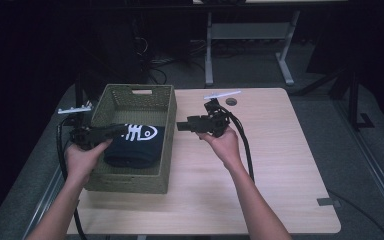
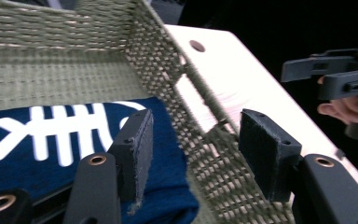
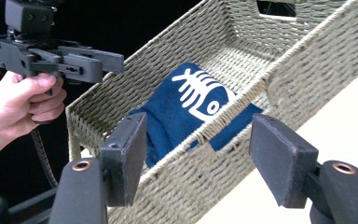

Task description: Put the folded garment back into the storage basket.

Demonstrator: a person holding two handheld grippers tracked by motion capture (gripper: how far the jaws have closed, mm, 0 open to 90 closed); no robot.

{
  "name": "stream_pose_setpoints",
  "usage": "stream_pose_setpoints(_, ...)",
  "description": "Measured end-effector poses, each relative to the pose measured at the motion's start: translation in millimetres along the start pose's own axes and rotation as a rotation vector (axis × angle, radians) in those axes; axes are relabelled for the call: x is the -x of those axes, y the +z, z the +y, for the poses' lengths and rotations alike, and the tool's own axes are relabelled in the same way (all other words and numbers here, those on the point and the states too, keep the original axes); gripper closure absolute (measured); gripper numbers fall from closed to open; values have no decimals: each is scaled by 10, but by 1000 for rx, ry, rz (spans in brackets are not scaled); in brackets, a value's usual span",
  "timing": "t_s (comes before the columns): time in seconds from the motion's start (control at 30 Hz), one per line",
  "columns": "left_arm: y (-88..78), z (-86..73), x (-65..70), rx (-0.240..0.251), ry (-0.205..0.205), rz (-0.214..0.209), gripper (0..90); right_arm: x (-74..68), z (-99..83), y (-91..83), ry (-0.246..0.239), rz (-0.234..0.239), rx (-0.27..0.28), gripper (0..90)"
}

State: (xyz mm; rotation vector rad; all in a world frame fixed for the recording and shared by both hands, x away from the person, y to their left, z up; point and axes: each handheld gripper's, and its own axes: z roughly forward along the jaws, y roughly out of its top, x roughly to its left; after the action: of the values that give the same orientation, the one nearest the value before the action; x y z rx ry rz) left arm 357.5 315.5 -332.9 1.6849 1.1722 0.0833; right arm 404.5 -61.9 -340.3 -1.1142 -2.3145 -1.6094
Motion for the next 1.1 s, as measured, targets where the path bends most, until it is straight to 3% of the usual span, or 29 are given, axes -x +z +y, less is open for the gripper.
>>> stream_pose_setpoints(0.13,28,6,64,13,-4,-82,436,30,-29,-87,5,-6,6,345)
stream_pose_setpoints(0.23,73,12,117,4,15,-101,418,54,-45,-153,1,-16,13,336)
stream_pose_setpoints(0.47,177,2,200,-11,15,-128,394,107,-95,-285,2,-36,22,319)
stream_pose_setpoints(1.1,321,-4,480,-34,74,-152,342,234,-242,-640,3,-93,40,288)
